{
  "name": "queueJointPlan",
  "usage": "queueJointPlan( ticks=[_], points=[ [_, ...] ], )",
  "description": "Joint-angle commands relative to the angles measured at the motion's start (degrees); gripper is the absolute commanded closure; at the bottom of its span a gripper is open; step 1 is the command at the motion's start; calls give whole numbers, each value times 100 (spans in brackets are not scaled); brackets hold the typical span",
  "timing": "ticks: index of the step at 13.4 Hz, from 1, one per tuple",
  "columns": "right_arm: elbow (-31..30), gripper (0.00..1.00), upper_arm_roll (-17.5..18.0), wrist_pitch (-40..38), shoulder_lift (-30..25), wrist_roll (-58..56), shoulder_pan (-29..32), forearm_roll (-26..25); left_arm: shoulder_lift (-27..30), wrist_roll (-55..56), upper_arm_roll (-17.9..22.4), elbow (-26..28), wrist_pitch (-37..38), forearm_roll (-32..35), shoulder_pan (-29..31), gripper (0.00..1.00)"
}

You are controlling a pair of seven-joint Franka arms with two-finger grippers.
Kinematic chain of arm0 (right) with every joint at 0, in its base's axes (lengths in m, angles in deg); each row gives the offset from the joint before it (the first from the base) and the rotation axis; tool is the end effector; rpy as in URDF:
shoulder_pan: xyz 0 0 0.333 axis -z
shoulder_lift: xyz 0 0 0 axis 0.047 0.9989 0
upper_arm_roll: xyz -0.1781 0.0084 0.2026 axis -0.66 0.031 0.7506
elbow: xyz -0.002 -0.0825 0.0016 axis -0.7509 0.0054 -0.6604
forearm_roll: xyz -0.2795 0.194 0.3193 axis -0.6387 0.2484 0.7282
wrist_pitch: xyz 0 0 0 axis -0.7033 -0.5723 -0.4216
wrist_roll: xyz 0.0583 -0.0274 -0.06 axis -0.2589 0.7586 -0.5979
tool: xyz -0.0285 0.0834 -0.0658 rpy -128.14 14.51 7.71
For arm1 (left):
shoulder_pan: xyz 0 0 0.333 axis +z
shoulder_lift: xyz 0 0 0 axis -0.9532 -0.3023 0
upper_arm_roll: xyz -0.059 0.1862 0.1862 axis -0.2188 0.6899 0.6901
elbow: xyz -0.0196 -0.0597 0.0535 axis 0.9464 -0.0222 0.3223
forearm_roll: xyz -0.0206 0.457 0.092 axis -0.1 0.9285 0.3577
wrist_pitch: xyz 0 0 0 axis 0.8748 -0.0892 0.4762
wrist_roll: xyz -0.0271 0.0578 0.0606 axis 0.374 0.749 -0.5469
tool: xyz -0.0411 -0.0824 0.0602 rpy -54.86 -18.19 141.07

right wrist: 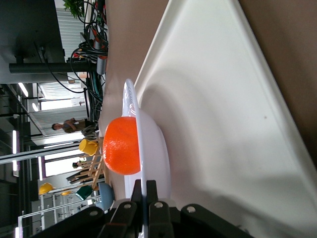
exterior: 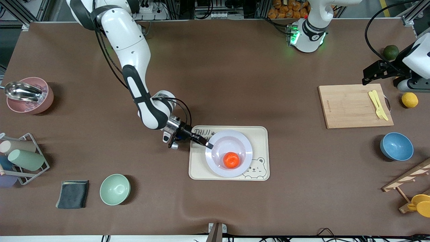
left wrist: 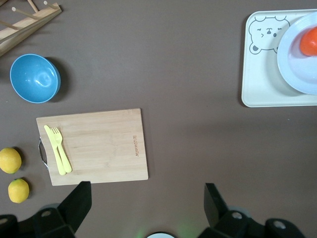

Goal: Place orange and plate with both arms
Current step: 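Slide the plate with the right gripper onto the bear tray, then release the plate rim and pull the right gripper back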

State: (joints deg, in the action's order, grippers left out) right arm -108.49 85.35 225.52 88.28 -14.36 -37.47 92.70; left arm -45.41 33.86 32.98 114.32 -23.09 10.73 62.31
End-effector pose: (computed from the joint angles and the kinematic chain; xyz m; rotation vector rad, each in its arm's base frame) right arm 0.5798 0.3622 0.0304 -1.9113 0.4969 -0.2556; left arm 0.6160 -0.0371 0.5817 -3.1346 0.0856 0.0881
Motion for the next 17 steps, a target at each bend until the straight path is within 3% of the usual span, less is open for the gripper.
queueJointPlan(
  ticks=[1, 2, 5, 6, 8, 9, 15, 17],
  points=[
    [246, 92, 56, 200, 124, 61, 33, -214, 62, 91, 23, -103, 116, -17, -54, 0],
    [246, 91, 56, 209, 115, 70, 42, -266, 54, 82, -30, -182, 116, -17, -63, 0],
    [237, 47, 56, 261, 115, 122, 77, -521, 9, 21, -57, -271, 116, -17, -54, 0],
    [237, 41, 56, 279, 106, 210, 68, -548, 9, -23, -57, -271, 116, -17, -54, 0],
    [237, 42, 47, 279, 89, 533, 77, -827, 9, -41, -65, -271, 116, -17, -71, 0],
    [246, 42, 47, 279, 71, 849, 85, -1195, 9, -33, -152, -271, 116, -17, -63, 0],
    [456, 45, -146, 104, -104, 3897, 322, -4463, 18, -68, -197, -262, 125, -26, -63, 0],
    [579, 45, -172, -342, -140, 4558, 480, -5125, 10, -59, -241, -262, 125, -35, -63, 0]
  ],
)
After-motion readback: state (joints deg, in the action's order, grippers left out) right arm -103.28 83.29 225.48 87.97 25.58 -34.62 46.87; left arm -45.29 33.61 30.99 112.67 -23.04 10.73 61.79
